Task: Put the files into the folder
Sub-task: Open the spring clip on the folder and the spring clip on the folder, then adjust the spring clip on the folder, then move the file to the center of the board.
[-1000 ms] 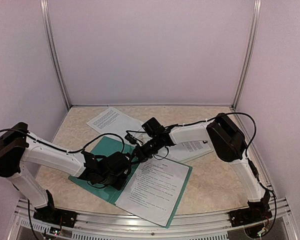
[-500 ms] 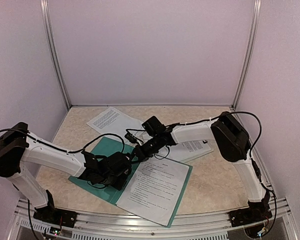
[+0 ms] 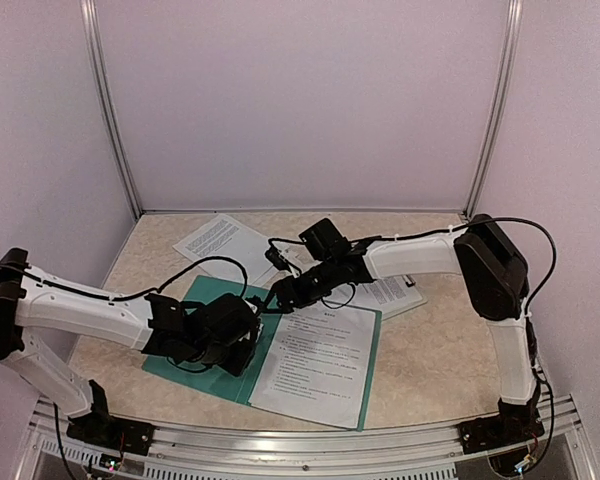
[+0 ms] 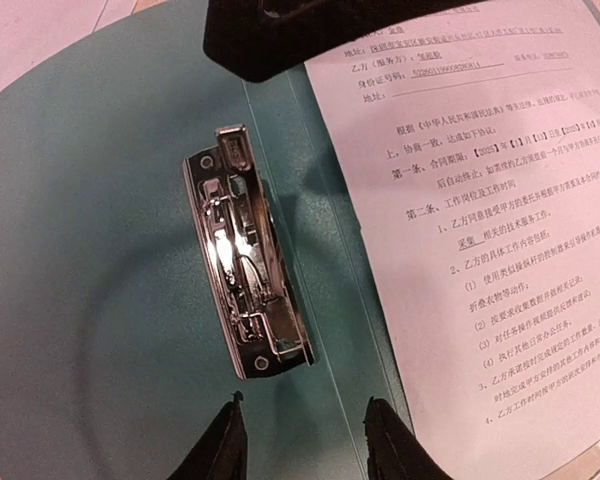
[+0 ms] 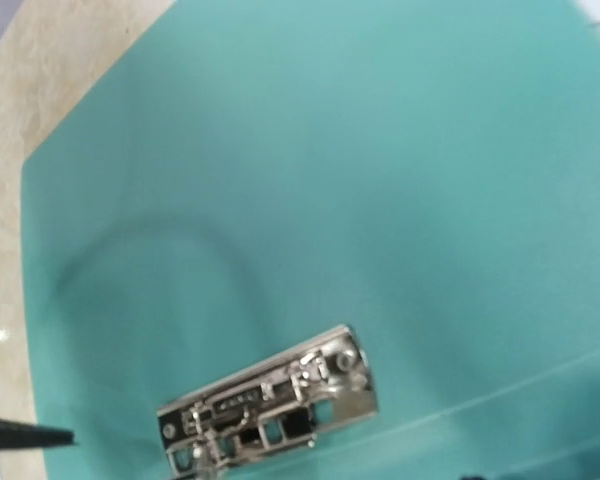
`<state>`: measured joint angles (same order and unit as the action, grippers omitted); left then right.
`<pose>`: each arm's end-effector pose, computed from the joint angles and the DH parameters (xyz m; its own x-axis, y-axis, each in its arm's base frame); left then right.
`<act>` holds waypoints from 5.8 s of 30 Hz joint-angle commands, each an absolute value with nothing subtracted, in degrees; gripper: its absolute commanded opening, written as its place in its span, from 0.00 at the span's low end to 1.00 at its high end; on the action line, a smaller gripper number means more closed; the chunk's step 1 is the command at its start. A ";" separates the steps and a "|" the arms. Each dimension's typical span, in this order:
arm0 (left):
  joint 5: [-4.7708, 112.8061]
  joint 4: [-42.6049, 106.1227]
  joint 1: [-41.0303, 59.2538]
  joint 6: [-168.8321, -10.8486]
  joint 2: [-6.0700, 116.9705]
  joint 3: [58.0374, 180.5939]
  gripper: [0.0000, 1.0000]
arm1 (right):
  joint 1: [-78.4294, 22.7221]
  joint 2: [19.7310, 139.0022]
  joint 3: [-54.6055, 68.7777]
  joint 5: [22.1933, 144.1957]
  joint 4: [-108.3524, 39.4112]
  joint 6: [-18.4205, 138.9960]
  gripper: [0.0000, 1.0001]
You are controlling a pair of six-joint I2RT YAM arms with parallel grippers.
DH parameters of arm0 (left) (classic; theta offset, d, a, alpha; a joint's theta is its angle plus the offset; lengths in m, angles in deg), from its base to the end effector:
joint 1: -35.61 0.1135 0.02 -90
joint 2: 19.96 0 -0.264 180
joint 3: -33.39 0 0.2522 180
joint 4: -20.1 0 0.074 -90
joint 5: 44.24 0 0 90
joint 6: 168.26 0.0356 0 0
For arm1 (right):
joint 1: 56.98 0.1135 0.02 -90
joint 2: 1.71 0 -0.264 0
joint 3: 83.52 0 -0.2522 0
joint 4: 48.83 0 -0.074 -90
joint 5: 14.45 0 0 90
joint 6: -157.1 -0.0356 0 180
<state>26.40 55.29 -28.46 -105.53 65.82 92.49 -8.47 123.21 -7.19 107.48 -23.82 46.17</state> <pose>0.1316 -0.2436 0.1687 -0.7002 0.4515 -0.5530 0.5167 0.8550 0.0438 0.3027 0.3707 0.1633 -0.7607 -0.4025 -0.5093 -0.6491 0.4626 0.6039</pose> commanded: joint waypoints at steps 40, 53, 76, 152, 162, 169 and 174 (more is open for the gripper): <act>81.38 52.63 0.79 -92.89 82.66 110.83 0.43 | -11.63 110.85 14.73 103.24 -32.46 43.95 0.55; 80.32 53.53 0.89 -92.15 84.02 110.16 0.35 | -11.89 113.92 17.22 104.89 -34.39 43.59 0.51; 76.01 46.98 1.11 -93.50 77.38 104.73 0.47 | -11.89 116.05 16.89 105.99 -34.09 43.55 0.49; 53.29 42.95 21.25 -135.56 95.19 115.79 0.83 | -24.91 156.54 -53.68 99.05 -29.05 37.69 0.80; 56.09 36.89 21.46 -141.09 99.18 112.31 0.79 | -23.12 161.39 -55.88 100.38 -30.62 33.19 0.77; 59.17 38.07 20.56 -139.04 102.13 114.91 0.77 | -22.18 159.52 -50.48 101.73 -33.24 32.63 0.77; 61.27 40.10 19.07 -137.88 104.06 117.88 0.77 | -22.18 156.31 -47.54 99.91 -28.79 36.43 0.76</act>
<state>58.36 30.44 20.61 -139.17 98.39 118.61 -22.79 158.46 -51.91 100.50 -35.25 34.52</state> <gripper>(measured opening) 0.767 0.767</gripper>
